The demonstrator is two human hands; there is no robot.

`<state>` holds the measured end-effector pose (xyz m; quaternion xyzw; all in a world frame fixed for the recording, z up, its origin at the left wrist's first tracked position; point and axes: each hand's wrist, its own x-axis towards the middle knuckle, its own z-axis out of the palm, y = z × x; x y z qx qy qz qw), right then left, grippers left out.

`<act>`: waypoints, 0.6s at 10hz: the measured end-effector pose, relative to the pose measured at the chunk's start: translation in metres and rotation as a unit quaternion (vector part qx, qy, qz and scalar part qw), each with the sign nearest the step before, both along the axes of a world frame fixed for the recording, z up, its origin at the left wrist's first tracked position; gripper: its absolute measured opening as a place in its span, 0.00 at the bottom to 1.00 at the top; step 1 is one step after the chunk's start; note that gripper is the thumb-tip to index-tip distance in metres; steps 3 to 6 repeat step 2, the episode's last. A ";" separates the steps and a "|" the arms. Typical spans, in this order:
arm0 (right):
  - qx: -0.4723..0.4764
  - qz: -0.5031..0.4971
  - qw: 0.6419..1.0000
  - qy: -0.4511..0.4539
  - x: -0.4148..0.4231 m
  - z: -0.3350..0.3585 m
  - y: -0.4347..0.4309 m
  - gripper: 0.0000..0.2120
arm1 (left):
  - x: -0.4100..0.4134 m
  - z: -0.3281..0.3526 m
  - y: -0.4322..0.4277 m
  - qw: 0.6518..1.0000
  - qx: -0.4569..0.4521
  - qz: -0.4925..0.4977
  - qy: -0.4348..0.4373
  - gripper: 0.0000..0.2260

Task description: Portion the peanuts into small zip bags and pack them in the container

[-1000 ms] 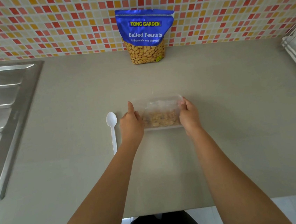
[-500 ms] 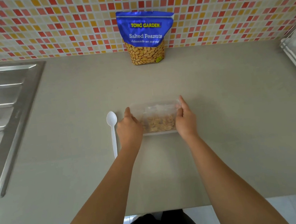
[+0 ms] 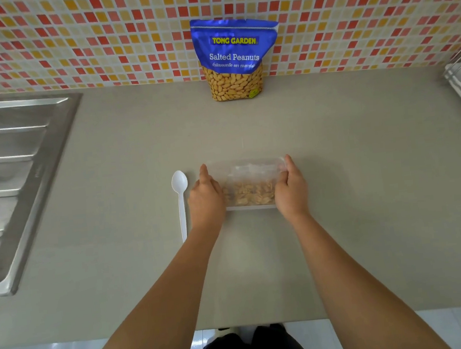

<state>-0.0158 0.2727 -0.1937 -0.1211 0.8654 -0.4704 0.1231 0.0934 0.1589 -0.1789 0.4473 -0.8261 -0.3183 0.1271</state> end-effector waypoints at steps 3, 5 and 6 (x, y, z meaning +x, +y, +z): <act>-0.026 -0.010 0.999 -0.042 -0.002 0.005 0.007 0.21 | 0.002 0.007 -0.002 0.998 0.041 0.036 -0.007 0.19; -0.026 -0.010 0.999 -0.042 -0.002 0.005 0.007 0.21 | 0.002 0.007 -0.002 0.998 0.041 0.036 -0.007 0.19; -0.026 -0.010 0.999 -0.042 -0.002 0.005 0.007 0.21 | 0.002 0.007 -0.002 0.998 0.041 0.036 -0.007 0.19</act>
